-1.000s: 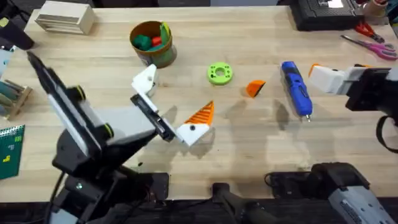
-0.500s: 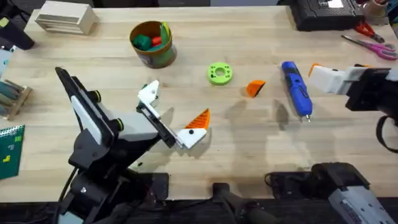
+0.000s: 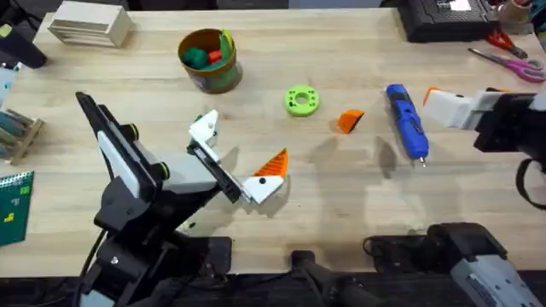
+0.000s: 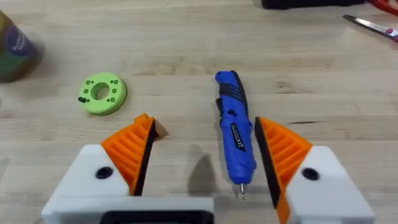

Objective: Pick up the gripper from the table and insert it into the empty holder that is missing its gripper. Then pick up a screw, insert it into the mounting hole, and use the screwdriver to tighten it. Finally, clean up the table by picking up the vegetable and placing it into the bucket.

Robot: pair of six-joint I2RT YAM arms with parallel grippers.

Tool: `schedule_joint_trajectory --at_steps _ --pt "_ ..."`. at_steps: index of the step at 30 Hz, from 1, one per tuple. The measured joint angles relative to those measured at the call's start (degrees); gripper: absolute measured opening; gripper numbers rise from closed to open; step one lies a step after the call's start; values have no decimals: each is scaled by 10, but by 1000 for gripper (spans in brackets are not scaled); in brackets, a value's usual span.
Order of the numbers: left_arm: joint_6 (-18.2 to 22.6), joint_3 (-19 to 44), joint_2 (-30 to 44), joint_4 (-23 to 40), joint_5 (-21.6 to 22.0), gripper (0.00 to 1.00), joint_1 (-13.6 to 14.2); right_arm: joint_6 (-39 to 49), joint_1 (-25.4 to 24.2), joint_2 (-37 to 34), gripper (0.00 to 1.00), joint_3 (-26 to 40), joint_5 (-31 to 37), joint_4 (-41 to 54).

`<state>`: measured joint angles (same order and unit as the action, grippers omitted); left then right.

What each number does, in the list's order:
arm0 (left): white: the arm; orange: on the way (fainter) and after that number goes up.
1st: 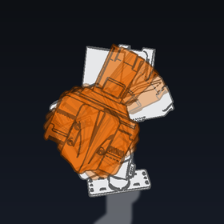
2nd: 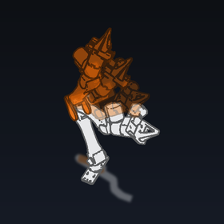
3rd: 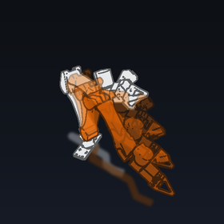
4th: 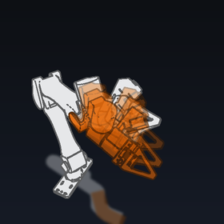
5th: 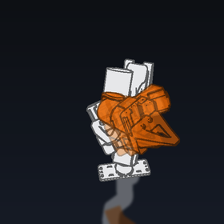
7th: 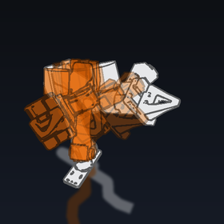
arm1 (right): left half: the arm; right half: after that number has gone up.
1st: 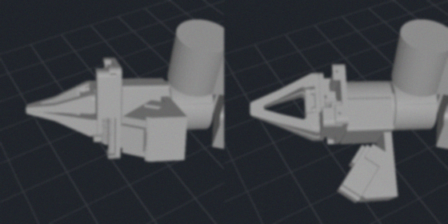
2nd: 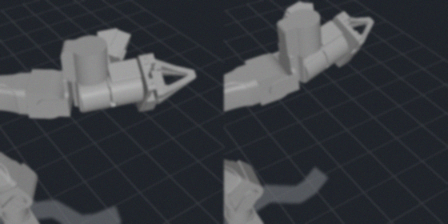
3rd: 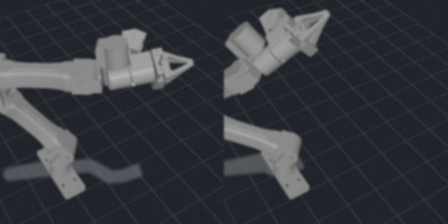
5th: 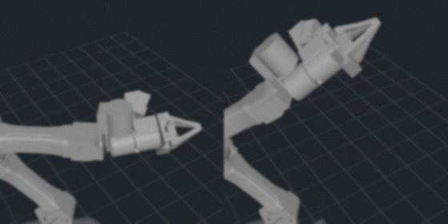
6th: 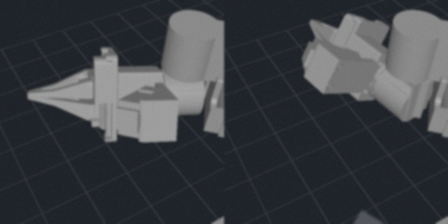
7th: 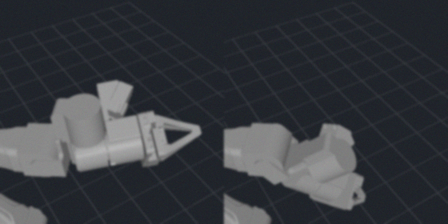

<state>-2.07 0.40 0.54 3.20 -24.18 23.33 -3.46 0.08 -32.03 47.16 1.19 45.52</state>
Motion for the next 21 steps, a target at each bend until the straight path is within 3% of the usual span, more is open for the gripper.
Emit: schedule_joint_trajectory --at_steps 21 --pt "0 0 0 0 0 987 0 0 0 -3 919 0 -9 -1"
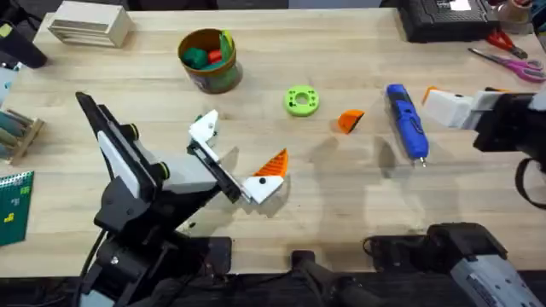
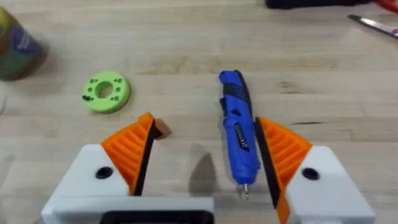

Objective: Pick up the gripper from the table and insert it into the empty holder that is missing its gripper. Then pick up a screw, insert it into the mounting hole, and use the screwdriver to tighten it. Finally, clean up the table by picking up the vegetable and placing it into the bucket.

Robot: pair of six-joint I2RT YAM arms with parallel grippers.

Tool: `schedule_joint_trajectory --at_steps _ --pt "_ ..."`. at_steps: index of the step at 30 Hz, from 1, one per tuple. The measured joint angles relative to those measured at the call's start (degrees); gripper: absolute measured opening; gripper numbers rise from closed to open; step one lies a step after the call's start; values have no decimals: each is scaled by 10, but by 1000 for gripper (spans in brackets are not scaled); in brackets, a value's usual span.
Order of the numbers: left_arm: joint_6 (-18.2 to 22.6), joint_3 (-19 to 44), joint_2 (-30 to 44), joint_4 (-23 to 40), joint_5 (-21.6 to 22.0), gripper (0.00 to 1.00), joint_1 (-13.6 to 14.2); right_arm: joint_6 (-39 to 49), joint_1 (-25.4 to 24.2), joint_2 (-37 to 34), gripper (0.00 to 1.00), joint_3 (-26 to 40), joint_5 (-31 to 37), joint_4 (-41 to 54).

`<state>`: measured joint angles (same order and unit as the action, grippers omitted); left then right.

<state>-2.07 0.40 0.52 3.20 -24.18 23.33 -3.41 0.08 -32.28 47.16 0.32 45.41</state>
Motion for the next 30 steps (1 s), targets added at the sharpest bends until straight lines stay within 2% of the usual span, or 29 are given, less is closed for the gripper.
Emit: schedule_joint_trajectory --at_steps 3,6,15,17,18,25,30 --pt "0 0 0 0 0 987 0 14 0 -25 919 1 -32 1" --pt "0 0 0 0 0 987 0 31 13 -84 918 7 -53 1" --pt "0 0 0 0 0 987 0 77 128 -302 919 53 -67 -3" --pt "0 0 0 0 0 987 0 80 140 -335 919 54 -62 -3" --pt "0 0 0 0 0 987 0 82 144 -374 919 54 -59 -6" --pt "0 0 0 0 0 987 0 84 144 -423 912 54 -55 -57" --pt "0 0 0 0 0 987 0 99 144 -463 768 54 -55 -68"
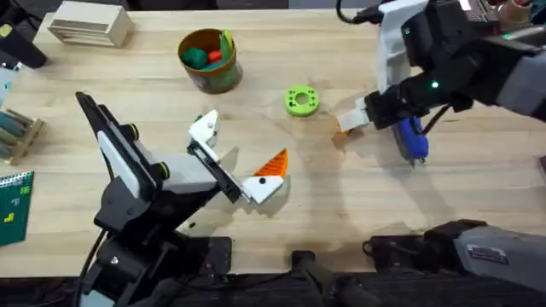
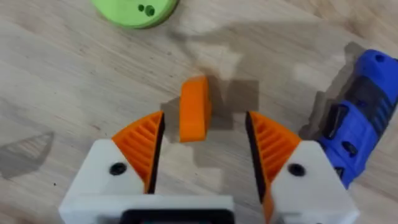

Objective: Pick up the gripper from the table and insert it into the empty holder that is missing its gripper. Then pick up a screw, insert it into the mounting hole, and use the screwdriver to tighten it. Finally, clean up the table by picking up the vegetable and placing it into the bucket.

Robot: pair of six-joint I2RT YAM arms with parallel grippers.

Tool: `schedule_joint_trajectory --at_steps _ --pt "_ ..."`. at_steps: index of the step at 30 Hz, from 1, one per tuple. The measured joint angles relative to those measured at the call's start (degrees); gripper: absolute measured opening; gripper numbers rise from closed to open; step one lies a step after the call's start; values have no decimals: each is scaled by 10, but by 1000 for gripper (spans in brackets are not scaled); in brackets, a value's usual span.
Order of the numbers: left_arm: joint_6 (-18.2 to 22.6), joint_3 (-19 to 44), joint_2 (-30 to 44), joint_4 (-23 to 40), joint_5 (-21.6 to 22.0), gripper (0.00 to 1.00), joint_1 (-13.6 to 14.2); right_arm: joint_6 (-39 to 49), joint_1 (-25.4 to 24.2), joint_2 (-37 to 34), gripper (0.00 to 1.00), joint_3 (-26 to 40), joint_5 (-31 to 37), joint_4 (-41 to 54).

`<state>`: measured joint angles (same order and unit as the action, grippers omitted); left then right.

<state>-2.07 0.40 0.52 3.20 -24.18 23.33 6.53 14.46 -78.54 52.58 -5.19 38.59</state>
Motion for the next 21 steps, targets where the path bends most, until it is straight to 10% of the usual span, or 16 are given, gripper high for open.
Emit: schedule_joint_trajectory --at_steps 17,21 --pt "0 0 0 0 0 987 0 9 5 -17 332 2 0 -18" --pt "0 0 0 0 0 987 0 11 14 -17 18 8 0 -18"
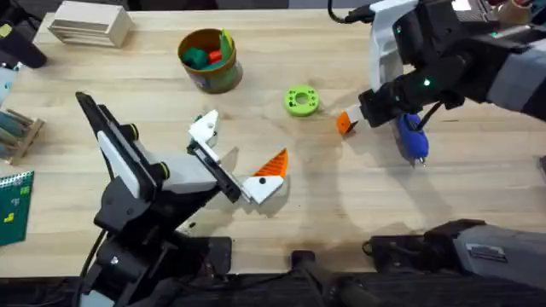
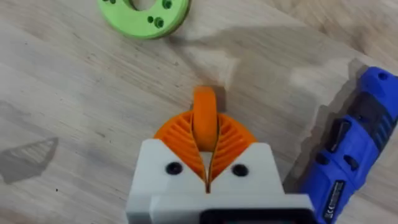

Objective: Pick up the gripper from the table and insert it into the empty holder that is missing its gripper. Then pick up a screw, insert it into the mounting hole, and use the screwdriver to tighten it. Finally, clean up the table by picking up the vegetable and placing it into the bucket.

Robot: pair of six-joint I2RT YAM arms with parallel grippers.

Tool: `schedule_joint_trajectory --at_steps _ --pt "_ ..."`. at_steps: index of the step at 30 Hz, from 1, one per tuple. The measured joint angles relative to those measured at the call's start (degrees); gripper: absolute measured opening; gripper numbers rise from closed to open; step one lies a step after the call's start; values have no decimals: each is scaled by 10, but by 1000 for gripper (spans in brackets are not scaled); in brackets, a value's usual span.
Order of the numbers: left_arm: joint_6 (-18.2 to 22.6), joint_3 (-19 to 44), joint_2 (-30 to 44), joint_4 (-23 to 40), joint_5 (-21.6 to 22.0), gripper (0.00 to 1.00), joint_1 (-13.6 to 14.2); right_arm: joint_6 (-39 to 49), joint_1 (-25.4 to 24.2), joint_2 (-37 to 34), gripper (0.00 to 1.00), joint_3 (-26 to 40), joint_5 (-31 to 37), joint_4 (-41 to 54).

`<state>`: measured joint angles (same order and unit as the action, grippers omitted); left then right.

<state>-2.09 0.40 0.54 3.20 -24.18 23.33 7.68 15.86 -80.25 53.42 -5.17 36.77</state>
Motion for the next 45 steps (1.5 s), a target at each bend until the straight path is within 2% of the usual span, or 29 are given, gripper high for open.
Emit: schedule_joint_trajectory --at_steps 6,10,11,16,18,19,21,25,28,38,45 --pt "0 0 0 0 0 987 0 1 0 11 19 10 0 29" --pt "0 0 0 0 0 987 0 1 -4 54 19 56 0 82" --pt "0 0 0 0 0 987 0 0 -26 113 19 87 0 96" --pt "0 0 0 0 0 987 0 -19 -116 221 19 88 -10 92" --pt "0 0 0 0 0 987 0 -30 -158 251 19 59 -50 66" --pt "0 0 0 0 0 988 0 -63 -198 271 19 -16 -150 -21" --pt "0 0 0 0 0 987 0 -106 -205 263 19 -71 -222 -106" --pt "-1 0 0 0 0 987 0 -240 -186 221 19 -158 -316 -263" --pt "-1 0 0 0 0 987 0 -329 -148 174 19 -182 -366 -332" --pt "-1 0 0 0 0 987 0 -500 -1 17 19 -184 -546 -519" --pt "-20 0 0 -1 -18 987 0 -583 31 -12 19 -184 -596 -562"
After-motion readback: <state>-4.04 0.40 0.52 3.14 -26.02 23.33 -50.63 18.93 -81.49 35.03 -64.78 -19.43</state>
